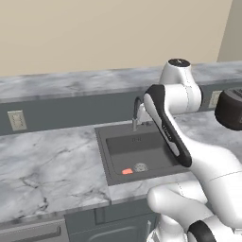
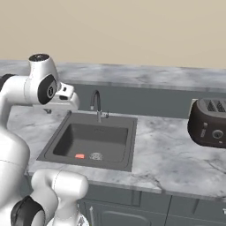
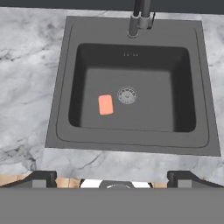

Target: Pick up the bar soap and dish brush from the sink, and place them back in the cabinet, and close the cabinet doors.

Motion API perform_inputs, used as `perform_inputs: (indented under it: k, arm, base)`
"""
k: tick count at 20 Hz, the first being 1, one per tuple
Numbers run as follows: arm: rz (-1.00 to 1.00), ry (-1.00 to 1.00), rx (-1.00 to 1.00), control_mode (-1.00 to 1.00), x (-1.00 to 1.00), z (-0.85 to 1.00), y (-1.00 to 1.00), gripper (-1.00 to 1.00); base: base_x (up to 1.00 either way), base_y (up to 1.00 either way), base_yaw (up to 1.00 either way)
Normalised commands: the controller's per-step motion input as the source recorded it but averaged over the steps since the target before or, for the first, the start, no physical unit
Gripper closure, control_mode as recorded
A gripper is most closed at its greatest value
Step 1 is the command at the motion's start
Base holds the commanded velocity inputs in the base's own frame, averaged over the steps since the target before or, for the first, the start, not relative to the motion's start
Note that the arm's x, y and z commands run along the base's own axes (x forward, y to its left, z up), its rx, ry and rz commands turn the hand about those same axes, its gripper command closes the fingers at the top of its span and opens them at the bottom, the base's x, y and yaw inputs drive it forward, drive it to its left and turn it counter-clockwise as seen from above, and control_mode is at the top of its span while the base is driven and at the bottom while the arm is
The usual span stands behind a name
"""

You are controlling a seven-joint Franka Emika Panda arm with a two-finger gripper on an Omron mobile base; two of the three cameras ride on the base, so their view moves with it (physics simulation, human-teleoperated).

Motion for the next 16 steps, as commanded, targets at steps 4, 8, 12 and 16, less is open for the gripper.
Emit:
perform_inputs:
  k: [4,8,12,16]
  arm:
    - [0.00,0.00,0.00,-1.00,0.07,-0.31,0.11,-1.00]
    - [0.00,0.00,0.00,-1.00,0.09,-0.29,0.08,-1.00]
    - [0.00,0.00,0.00,-1.00,0.13,-0.30,0.10,-1.00]
    - [0.00,0.01,0.00,-1.00,0.17,-0.29,0.09,-1.00]
  base:
    - [0.00,0.00,0.00]
    - [0.00,0.00,0.00]
    - [0.00,0.00,0.00]
    - [0.00,0.00,0.00]
